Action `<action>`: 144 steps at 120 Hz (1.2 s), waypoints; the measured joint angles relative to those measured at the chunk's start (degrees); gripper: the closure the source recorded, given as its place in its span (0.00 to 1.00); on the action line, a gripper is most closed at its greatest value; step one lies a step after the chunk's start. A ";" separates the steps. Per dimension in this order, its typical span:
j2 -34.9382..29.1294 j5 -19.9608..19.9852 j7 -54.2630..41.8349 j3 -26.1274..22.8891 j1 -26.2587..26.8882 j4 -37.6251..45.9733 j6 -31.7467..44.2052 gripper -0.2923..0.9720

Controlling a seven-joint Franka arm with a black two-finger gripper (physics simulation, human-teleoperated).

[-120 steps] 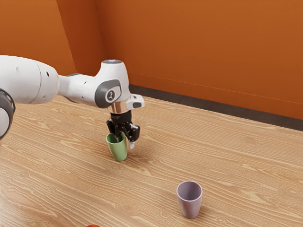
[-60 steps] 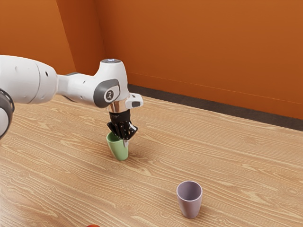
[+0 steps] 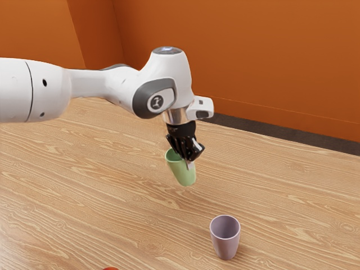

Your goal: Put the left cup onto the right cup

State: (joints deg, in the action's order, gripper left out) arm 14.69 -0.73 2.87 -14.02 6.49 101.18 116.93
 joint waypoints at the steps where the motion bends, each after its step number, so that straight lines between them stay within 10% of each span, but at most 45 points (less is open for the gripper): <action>1: -0.02 -0.11 0.11 -0.44 -0.02 -0.11 -0.09 0.85; 72: -1.55 -5.58 9.75 -18.83 0.35 -1.55 -2.96 0.85; 144: -7.29 -5.13 17.28 -19.56 1.91 5.71 -1.03 0.85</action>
State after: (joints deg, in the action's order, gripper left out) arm 7.39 -5.86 20.15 -33.59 8.40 106.90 115.90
